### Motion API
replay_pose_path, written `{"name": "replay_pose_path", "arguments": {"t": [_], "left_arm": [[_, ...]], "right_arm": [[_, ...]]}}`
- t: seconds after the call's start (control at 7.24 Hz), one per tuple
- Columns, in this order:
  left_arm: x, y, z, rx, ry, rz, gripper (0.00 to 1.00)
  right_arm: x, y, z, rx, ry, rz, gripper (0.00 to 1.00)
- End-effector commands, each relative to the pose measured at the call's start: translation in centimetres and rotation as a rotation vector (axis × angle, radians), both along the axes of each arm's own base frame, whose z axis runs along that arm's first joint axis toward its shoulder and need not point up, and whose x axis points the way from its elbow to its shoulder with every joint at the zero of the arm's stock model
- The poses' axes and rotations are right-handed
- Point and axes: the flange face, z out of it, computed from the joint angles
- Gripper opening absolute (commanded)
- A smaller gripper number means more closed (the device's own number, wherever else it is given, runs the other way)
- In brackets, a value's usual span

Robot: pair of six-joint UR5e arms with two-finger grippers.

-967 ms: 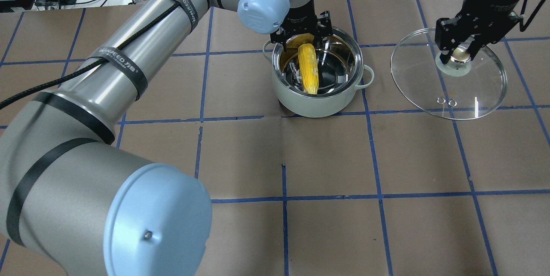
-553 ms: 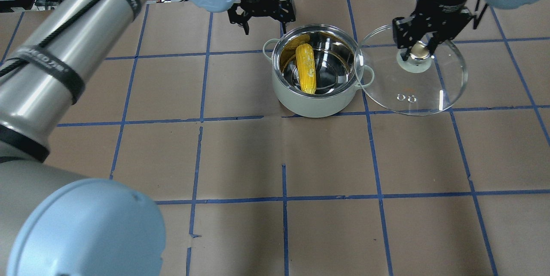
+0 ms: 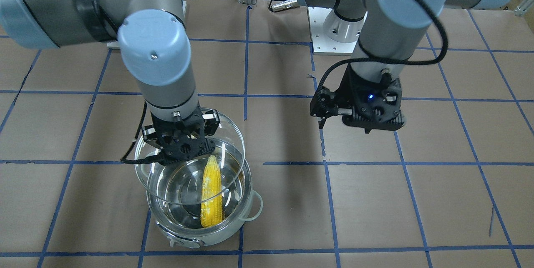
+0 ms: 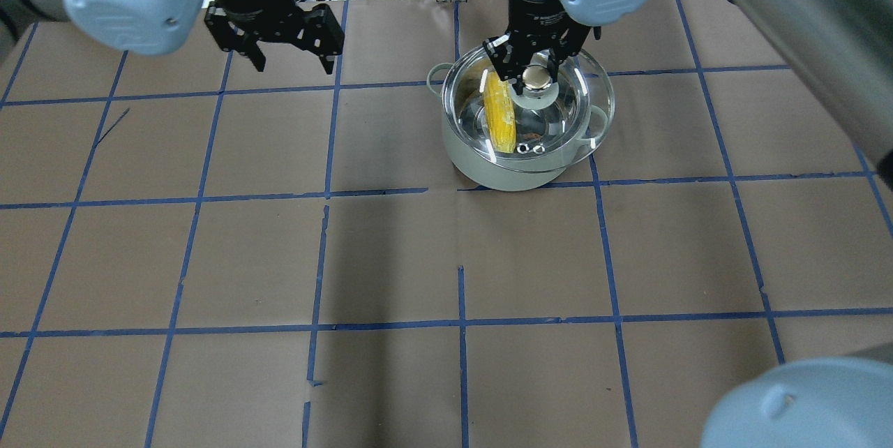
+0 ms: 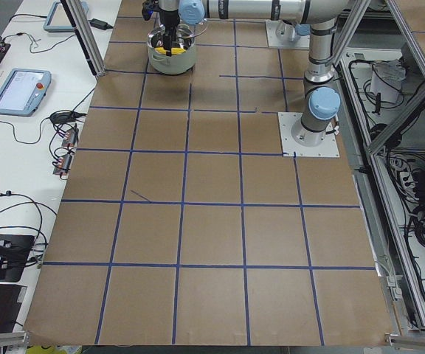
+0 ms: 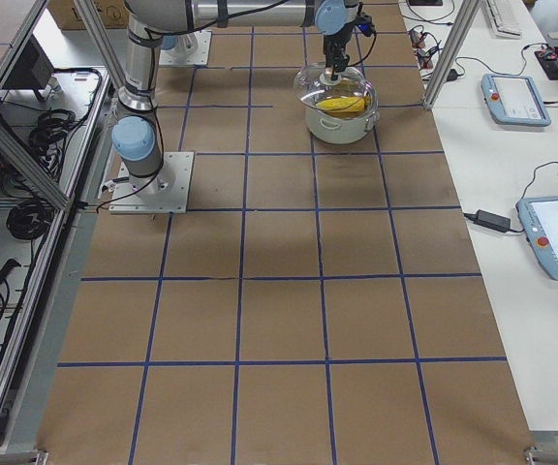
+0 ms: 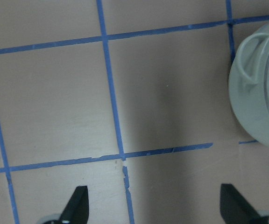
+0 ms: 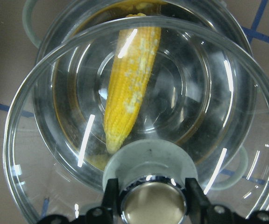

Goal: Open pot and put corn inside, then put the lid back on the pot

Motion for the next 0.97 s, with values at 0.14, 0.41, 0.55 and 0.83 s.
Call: {"name": "replay_pose_path", "arguments": {"t": [0.14,0.41,0.55,0.83], "left_arm": [[2.2,3.6,4.2,-0.021,-0.015,0.022,1.0],[4.7,4.1,7.2,0.051,-0.048,0.094,1.0],[5.3,2.9,7.8,0.042,-0.049,0.105,1.0],[5.2,3.0,5.5,0.086,-0.039,0.11,1.0]], "right_arm": [[2.3,-1.9,-3.0,0.024,0.009,0.04,0.35],[2.3,-2.0,-3.1,0.025,0.007,0.044,0.35],[1.9,-2.4,-3.2,0.026,0.006,0.055,0.35],[1.8,-2.7,-3.3,0.017,0.002,0.058,0.35]]}}
